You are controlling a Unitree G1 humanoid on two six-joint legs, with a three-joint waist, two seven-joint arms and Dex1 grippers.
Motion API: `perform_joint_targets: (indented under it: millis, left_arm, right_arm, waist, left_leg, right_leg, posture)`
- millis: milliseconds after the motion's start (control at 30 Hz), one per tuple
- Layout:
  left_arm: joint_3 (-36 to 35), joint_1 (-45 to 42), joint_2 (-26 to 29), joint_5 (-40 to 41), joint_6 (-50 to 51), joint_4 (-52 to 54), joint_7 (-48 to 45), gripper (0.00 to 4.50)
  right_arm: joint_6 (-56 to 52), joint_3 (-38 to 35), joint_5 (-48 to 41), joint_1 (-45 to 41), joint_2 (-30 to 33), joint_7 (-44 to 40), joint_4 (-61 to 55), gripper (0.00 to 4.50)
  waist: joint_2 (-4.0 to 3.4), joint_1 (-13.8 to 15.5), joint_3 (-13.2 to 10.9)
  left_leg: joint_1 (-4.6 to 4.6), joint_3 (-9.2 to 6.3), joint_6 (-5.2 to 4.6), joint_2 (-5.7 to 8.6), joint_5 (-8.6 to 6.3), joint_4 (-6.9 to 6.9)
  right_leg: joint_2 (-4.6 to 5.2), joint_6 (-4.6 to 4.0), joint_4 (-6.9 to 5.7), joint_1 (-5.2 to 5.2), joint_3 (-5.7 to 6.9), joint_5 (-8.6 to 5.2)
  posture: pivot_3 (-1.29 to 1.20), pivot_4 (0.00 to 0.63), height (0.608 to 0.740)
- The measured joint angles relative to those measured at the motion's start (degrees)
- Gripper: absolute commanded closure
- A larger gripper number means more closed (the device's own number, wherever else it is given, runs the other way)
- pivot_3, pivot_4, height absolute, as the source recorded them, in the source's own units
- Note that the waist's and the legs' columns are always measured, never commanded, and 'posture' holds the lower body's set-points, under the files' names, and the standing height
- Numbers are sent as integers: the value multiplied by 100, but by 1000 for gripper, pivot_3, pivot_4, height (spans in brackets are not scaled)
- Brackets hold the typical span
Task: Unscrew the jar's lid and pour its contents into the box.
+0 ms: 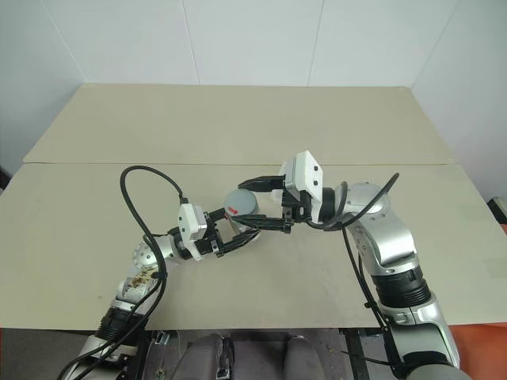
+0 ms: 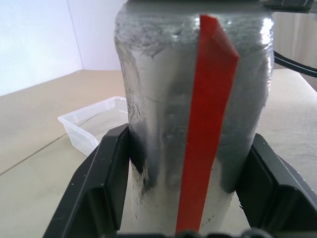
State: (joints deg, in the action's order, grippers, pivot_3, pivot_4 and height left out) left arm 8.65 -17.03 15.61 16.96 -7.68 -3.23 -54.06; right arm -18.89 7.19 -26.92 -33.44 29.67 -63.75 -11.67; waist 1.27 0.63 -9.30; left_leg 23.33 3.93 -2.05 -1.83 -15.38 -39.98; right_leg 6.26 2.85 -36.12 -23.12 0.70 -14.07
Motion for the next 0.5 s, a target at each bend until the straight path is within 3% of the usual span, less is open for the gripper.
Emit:
perform_joint_targets:
  millis: [200,500]
  left_arm:
    - [60,1,30,-111,-158,-7,-55,1738]
    - [65,1,2,-112,-208,-111,-53,1738]
  right_arm:
    - [-743,-108,-569,-244,55,-71,62,1275]
    - [-999,-188,-656,-211,-5,64,68,1275]
  waist:
    - [0,2,0]
    - [0,1,0]
  left_leg:
    - [-1,0,0,-1,0,0]
    - [1,0,-1,-1,-1,0]
  right_leg:
    - [0,0,0,0,0,0]
    - [0,0,-1,0,0,0]
  posture:
    - [0,150,740]
    - [0,150,740]
